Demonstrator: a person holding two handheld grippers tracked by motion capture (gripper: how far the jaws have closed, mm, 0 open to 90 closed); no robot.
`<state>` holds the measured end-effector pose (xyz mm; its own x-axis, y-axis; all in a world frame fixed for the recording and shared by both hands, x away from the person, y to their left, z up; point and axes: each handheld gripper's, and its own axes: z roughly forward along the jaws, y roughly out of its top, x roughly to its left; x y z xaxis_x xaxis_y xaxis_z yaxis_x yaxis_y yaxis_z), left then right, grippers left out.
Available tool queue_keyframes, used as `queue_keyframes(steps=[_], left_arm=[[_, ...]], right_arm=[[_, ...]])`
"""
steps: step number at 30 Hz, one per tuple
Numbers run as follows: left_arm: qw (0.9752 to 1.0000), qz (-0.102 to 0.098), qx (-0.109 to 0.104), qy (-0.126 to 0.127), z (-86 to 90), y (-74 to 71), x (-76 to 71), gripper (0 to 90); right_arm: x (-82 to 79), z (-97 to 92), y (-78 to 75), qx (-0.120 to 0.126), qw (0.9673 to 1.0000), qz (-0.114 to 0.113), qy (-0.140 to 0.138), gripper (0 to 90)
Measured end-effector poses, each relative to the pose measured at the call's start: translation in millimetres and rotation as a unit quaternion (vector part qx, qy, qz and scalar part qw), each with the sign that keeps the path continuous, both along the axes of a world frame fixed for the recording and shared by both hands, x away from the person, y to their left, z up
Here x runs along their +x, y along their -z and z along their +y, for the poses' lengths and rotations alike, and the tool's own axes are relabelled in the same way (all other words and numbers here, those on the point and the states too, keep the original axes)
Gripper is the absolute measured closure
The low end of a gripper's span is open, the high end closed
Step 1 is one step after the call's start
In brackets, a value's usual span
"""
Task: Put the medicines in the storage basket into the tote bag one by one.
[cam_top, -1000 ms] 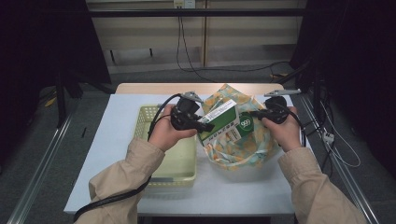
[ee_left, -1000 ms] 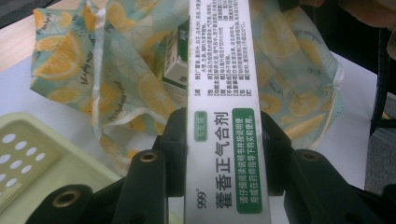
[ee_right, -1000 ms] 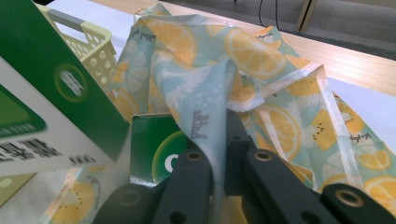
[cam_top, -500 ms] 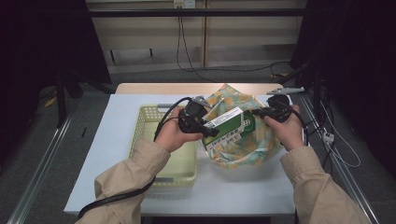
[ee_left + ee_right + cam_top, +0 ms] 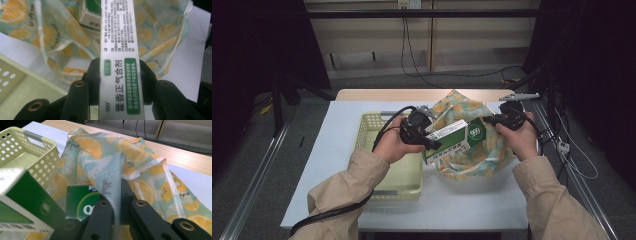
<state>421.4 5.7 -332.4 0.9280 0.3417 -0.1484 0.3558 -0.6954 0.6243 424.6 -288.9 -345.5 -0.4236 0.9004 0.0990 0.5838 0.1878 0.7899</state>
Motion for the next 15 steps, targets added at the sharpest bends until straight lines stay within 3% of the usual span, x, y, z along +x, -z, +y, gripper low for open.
queue_keyframes(steps=[2,6,15], left_arm=[[0.9999,0.003,0.007,0.011,-5.3,3.7,-1.3,62.6],[0.9996,0.015,0.000,0.023,-13.7,7.7,-3.8,62.6],[0.9993,0.016,0.000,0.033,-36.1,14.8,-6.5,62.5]], right_arm=[[-0.2,-1.1,-0.6,0.000,1.0000,-0.001,0.000,89.9],[-0.2,-3.2,-2.3,0.002,1.0000,-0.002,0.000,89.9],[-0.1,0.3,-2.8,0.004,1.0000,-0.003,-0.002,89.9]])
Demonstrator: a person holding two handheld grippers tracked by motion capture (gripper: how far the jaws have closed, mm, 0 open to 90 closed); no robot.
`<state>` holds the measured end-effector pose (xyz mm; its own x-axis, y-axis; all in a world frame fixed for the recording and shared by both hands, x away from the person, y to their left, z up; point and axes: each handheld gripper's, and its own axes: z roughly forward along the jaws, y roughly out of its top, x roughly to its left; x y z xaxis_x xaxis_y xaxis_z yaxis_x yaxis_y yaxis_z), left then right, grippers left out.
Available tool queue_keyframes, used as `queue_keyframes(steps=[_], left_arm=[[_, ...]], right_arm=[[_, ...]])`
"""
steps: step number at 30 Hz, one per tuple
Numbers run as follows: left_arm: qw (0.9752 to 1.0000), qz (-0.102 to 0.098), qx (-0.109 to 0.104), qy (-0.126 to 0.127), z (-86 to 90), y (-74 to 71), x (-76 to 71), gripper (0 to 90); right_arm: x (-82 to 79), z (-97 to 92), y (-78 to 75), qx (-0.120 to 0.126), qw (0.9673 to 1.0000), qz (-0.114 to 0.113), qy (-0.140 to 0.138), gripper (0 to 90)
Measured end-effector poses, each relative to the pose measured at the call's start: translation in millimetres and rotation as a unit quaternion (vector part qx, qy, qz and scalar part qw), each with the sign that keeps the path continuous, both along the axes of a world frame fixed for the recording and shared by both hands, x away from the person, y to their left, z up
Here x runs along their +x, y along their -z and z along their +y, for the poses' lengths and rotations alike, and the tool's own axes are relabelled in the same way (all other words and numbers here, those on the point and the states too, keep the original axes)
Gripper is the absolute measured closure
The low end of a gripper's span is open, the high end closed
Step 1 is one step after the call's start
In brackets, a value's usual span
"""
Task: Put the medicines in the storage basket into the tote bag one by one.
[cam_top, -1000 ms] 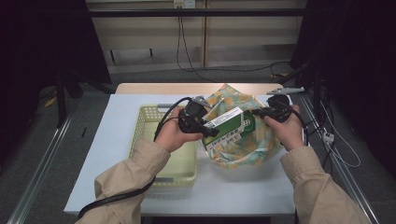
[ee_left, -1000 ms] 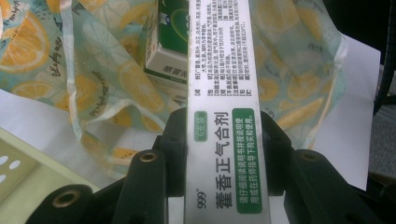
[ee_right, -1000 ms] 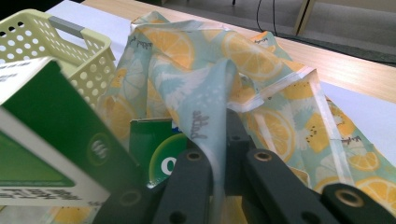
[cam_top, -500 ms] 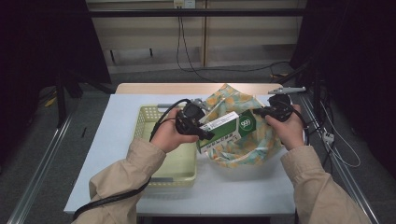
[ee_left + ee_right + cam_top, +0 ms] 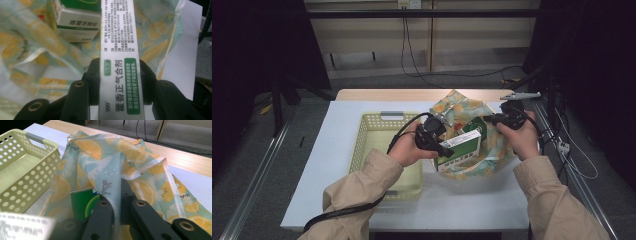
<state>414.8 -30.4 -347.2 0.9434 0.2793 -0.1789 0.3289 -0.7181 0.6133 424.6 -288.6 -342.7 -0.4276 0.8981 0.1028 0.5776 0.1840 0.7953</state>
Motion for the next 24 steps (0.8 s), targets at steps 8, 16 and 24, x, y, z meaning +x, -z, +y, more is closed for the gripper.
queue_keyframes(steps=[8,16,24], left_arm=[[1.0000,-0.001,0.006,0.000,-19.8,8.2,1.8,62.5],[0.9998,-0.007,0.015,-0.003,-32.7,13.6,7.5,62.5],[0.9996,-0.008,0.014,-0.023,-38.6,17.4,17.0,62.5]], right_arm=[[0.2,3.0,-2.9,0.000,1.0000,-0.002,-0.002,89.9],[-0.5,3.2,-3.3,0.003,1.0000,-0.002,-0.003,89.9],[-0.6,3.0,-3.2,0.005,1.0000,-0.002,-0.004,89.9]])
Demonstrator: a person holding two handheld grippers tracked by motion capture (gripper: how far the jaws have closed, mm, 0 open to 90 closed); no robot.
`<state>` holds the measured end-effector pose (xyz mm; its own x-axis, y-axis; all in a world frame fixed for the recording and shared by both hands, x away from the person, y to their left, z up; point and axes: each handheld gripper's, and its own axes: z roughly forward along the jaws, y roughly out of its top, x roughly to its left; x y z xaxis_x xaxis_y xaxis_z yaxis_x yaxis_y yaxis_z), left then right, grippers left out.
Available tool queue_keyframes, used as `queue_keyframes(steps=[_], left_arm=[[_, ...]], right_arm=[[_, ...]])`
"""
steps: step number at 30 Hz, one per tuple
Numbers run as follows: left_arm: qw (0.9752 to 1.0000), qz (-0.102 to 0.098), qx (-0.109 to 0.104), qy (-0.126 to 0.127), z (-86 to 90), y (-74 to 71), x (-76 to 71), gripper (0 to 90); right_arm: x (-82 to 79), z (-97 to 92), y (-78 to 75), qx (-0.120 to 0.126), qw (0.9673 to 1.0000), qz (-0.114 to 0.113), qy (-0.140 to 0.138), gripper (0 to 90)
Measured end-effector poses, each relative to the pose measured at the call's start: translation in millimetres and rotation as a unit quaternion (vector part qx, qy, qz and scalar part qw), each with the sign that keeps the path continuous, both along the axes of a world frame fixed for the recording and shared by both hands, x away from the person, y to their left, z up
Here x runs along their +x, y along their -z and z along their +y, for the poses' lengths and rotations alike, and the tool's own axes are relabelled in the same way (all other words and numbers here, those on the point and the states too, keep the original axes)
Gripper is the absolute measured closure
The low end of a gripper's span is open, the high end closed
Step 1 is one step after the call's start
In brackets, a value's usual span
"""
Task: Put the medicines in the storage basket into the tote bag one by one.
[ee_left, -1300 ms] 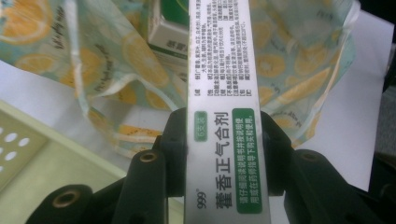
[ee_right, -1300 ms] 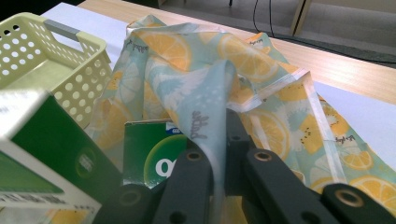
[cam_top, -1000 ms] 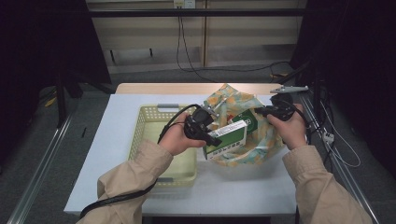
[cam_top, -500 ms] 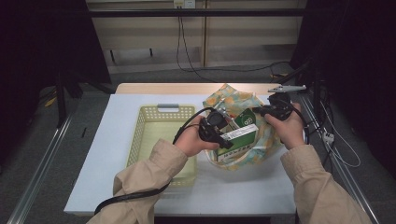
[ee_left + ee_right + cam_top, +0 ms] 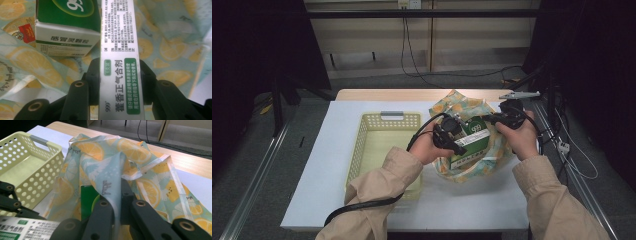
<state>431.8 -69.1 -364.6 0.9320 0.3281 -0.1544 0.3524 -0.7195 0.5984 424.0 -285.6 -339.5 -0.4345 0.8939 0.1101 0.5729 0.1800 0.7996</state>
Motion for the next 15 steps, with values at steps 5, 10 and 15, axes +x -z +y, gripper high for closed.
queue_keyframes(steps=[5,10,15], left_arm=[[0.9999,-0.003,-0.005,-0.014,-2.5,2.5,6.3,62.5],[0.9998,-0.001,-0.002,-0.022,-4.9,4.7,10.4,62.5],[0.9998,-0.005,0.003,-0.019,-6.3,4.9,10.2,62.5]], right_arm=[[-0.3,0.4,-0.2,-0.002,1.0000,0.000,-0.001,89.8],[-0.5,1.3,-0.4,0.000,1.0000,-0.001,-0.002,89.9],[-0.5,0.6,-0.6,-0.001,1.0000,-0.001,-0.002,89.9]])
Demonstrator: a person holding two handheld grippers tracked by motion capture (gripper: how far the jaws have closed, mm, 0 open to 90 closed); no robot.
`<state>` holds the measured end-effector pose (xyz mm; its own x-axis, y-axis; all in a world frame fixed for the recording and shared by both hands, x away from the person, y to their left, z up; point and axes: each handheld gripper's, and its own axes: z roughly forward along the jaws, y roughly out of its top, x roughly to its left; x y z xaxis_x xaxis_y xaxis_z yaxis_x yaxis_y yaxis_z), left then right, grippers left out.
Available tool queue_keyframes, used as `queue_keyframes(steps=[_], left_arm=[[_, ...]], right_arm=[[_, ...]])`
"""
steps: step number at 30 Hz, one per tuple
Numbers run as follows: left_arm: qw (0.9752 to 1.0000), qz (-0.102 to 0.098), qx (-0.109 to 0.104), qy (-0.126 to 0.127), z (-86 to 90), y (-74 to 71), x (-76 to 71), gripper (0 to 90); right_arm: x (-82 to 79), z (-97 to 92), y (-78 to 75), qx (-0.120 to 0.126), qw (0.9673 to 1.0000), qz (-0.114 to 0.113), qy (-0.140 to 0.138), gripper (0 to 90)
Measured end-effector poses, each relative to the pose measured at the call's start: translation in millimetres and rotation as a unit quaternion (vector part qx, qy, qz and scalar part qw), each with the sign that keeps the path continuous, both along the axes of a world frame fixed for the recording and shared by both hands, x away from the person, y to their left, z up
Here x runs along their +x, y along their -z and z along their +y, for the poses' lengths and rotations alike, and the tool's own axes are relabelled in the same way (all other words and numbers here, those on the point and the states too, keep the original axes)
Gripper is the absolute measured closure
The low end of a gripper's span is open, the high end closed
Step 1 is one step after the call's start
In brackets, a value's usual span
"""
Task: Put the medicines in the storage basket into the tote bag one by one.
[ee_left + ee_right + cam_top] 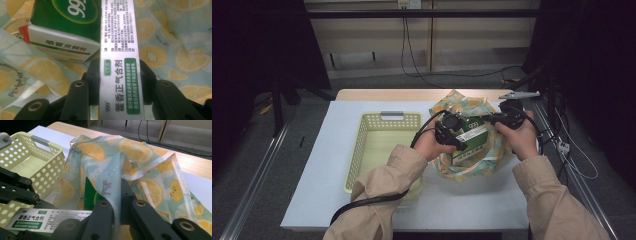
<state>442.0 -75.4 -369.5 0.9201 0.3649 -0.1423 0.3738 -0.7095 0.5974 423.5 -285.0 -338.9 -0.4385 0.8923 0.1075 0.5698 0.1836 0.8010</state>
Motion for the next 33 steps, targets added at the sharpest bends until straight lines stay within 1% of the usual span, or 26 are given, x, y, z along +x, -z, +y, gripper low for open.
queue_keyframes(steps=[4,7,9,12,14,16,22,23,24,27,30,31,33], left_arm=[[1.0000,0.001,-0.001,0.000,-0.7,-0.4,0.0,62.5],[1.0000,0.000,0.001,0.002,-1.3,-1.2,0.5,62.5],[1.0000,-0.002,-0.006,0.000,-2.6,-1.2,-0.1,62.5],[1.0000,-0.005,-0.003,0.003,-3.4,-1.2,0.1,62.5],[1.0000,-0.006,-0.005,0.002,-4.1,-0.7,-0.2,62.4],[0.9999,-0.005,-0.016,-0.002,-5.2,0.5,-0.9,62.5],[0.9995,-0.007,-0.030,-0.008,-8.2,1.7,-0.1,62.4],[0.9995,-0.007,-0.030,-0.008,-8.9,2.0,-0.1,62.4],[0.9996,-0.009,-0.025,-0.006,-9.1,1.7,0.4,62.5],[0.9994,-0.011,-0.032,-0.012,-11.9,4.0,0.2,62.4],[0.9993,-0.016,-0.032,-0.009,-15.7,6.2,0.4,62.4],[0.9992,-0.016,-0.035,-0.011,-17.4,6.9,0.1,62.4],[0.9984,-0.026,-0.048,-0.014,-20.4,8.6,0.7,62.1]], right_arm=[[0.2,-1.4,0.1,0.004,1.0000,0.000,0.001,89.8],[0.2,-0.7,0.0,0.002,1.0000,0.001,0.001,89.8],[0.2,-0.1,0.3,0.003,1.0000,0.000,0.001,89.9],[0.5,0.5,0.7,0.003,1.0000,0.002,-0.001,89.9],[0.5,0.5,0.8,0.003,1.0000,0.001,-0.001,89.9],[0.5,0.3,0.8,0.003,1.0000,0.001,0.000,89.9],[0.8,0.6,0.9,0.003,1.0000,0.001,0.000,89.9],[1.0,0.8,1.0,0.003,1.0000,0.001,0.000,89.9],[1.1,1.0,1.1,0.003,1.0000,0.001,-0.001,89.9],[1.3,1.0,0.7,0.005,1.0000,0.001,0.000,89.9],[1.6,0.7,-0.7,0.009,1.0000,0.000,0.001,89.9],[1.8,0.7,-1.5,0.009,1.0000,0.000,0.001,89.8],[2.1,0.3,-3.1,0.009,1.0000,-0.002,0.002,89.9]])
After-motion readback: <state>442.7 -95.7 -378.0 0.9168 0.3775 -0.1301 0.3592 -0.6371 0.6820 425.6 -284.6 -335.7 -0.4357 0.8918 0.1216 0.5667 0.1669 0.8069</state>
